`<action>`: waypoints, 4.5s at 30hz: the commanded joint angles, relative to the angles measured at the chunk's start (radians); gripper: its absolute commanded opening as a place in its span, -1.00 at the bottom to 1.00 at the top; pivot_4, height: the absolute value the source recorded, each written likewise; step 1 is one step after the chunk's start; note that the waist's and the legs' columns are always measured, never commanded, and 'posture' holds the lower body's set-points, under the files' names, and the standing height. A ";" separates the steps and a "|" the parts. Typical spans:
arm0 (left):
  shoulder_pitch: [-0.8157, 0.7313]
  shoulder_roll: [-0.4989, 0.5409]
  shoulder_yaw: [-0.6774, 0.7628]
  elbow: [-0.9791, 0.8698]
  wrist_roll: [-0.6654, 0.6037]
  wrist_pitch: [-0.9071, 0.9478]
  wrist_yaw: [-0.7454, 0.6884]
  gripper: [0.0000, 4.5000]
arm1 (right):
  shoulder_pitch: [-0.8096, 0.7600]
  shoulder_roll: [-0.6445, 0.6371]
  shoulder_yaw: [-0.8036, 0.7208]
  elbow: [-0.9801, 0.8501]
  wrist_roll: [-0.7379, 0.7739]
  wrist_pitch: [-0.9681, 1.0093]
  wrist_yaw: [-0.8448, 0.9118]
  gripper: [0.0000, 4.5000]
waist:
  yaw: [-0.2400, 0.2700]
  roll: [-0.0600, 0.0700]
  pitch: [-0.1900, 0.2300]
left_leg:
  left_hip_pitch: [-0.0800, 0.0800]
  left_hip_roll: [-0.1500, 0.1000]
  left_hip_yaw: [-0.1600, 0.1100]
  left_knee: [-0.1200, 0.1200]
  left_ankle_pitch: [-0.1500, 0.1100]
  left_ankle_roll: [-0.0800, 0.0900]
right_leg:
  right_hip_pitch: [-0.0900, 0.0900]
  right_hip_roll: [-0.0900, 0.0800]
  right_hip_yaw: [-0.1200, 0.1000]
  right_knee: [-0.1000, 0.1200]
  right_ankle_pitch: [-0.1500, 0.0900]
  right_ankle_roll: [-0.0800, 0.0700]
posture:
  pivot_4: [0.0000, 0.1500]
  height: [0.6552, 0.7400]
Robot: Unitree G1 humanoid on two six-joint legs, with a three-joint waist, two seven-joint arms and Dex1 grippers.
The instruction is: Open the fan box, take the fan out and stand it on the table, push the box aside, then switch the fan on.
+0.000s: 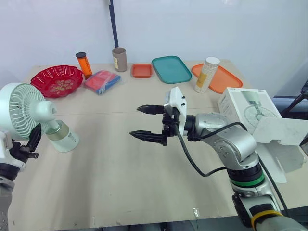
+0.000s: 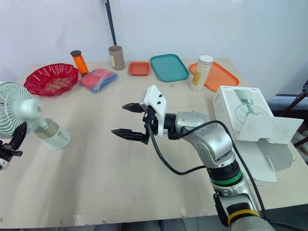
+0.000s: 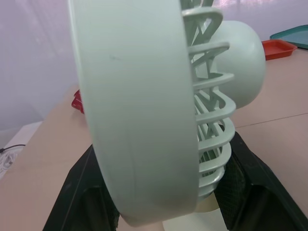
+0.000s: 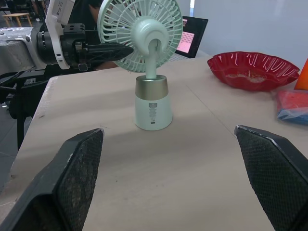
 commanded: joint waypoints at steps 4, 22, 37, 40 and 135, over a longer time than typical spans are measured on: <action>-0.052 0.007 -0.007 -0.111 -0.054 0.058 0.057 -0.05 | -0.005 0.002 -0.007 -0.043 0.012 0.000 -0.005 1.00 | 0.001 -0.001 0.000 | -0.001 0.000 -0.001 0.000 0.000 0.000 | 0.000 0.000 0.000 0.000 0.000 0.000 | 1.00 0.66; -0.223 -0.031 -0.222 -0.356 -0.190 0.297 0.263 -0.05 | -0.019 0.004 0.007 -0.025 -0.019 -0.007 -0.023 1.00 | 0.000 -0.002 0.001 | -0.003 0.000 -0.001 0.000 0.000 -0.002 | -0.002 0.000 0.000 0.000 0.001 0.000 | 1.00 0.66; -0.251 -0.061 -0.381 -0.454 -0.228 0.386 0.353 -0.05 | -0.128 0.048 0.080 0.129 -0.119 -0.098 0.030 1.00 | 0.000 -0.002 0.001 | -0.003 0.000 -0.001 0.000 0.002 -0.005 | -0.003 0.000 0.000 0.000 0.001 0.000 | 1.00 0.66; -0.258 -0.063 -0.397 -0.456 -0.227 0.387 0.351 -0.05 | -0.157 0.083 0.104 0.175 -0.149 -0.124 0.018 1.00 | 0.000 -0.002 0.001 | -0.003 0.000 -0.001 0.000 0.002 -0.006 | -0.003 0.000 0.000 0.000 0.001 0.000 | 1.00 0.66; 0.271 0.352 0.317 -0.248 -0.852 0.376 -0.092 0.93 | -0.198 0.239 0.069 0.345 -0.262 -0.163 -0.003 -0.80 | -0.023 -0.002 0.002 | -0.009 0.000 0.003 -0.003 0.005 -0.011 | -0.014 0.000 0.002 0.003 0.003 -0.002 | 1.00 0.66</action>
